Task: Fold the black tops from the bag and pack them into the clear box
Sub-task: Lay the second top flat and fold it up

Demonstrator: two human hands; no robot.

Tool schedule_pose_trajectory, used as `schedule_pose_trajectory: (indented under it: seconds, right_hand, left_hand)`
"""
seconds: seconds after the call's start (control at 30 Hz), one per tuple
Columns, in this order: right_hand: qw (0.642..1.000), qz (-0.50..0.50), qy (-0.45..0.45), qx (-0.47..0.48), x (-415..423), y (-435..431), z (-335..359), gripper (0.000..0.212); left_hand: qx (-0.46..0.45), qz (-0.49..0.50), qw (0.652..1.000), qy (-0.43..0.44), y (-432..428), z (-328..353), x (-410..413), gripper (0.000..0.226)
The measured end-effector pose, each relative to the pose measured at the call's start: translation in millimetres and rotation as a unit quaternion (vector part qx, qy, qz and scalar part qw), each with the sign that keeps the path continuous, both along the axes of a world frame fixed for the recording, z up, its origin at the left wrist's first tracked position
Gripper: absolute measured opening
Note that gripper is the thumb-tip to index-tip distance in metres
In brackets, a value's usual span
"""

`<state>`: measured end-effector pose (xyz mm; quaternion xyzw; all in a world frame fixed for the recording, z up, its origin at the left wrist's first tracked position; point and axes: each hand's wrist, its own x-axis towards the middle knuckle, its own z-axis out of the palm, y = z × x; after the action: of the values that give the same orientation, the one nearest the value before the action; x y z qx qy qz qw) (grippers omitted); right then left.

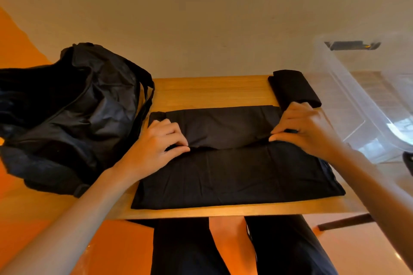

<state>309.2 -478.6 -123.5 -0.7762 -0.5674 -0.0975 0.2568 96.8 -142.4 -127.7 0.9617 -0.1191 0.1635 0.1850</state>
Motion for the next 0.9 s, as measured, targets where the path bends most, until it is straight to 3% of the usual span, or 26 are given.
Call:
schedule_pose_trajectory:
  seconds: [0.1, 0.23, 0.37, 0.5, 0.73, 0.9]
  right_hand:
    - [0.999, 0.007, -0.014, -0.052, -3.1, -8.1, -11.3, 0.034]
    - [0.99, -0.123, -0.065, -0.032, -21.2, 2.8, -14.8, 0.053]
    - [0.959, -0.2, 0.031, -0.199, -35.3, 41.0, -19.5, 0.079]
    - [0.931, -0.222, 0.069, -0.28, -23.1, 43.2, -31.7, 0.081]
    - [0.935, -0.222, 0.085, -0.262, 3.2, 24.8, -31.6, 0.08]
    - [0.953, -0.294, 0.059, -0.05, -6.2, 1.9, -27.4, 0.046]
  left_hand:
    - [0.008, 0.018, 1.0, 0.006, -5.0, -6.1, -2.6, 0.034]
    - [0.004, 0.108, 0.993, 0.037, -33.6, -5.0, 11.2, 0.052]
    - [0.094, 0.138, 0.972, 0.166, -50.1, -11.1, 37.4, 0.075]
    - [0.141, 0.198, 0.938, 0.247, -34.1, -25.5, 40.5, 0.081]
    - [0.164, 0.198, 0.941, 0.219, -9.7, -30.7, 34.0, 0.093]
    - [0.164, 0.195, 0.941, 0.222, -2.7, -31.6, 29.8, 0.097]
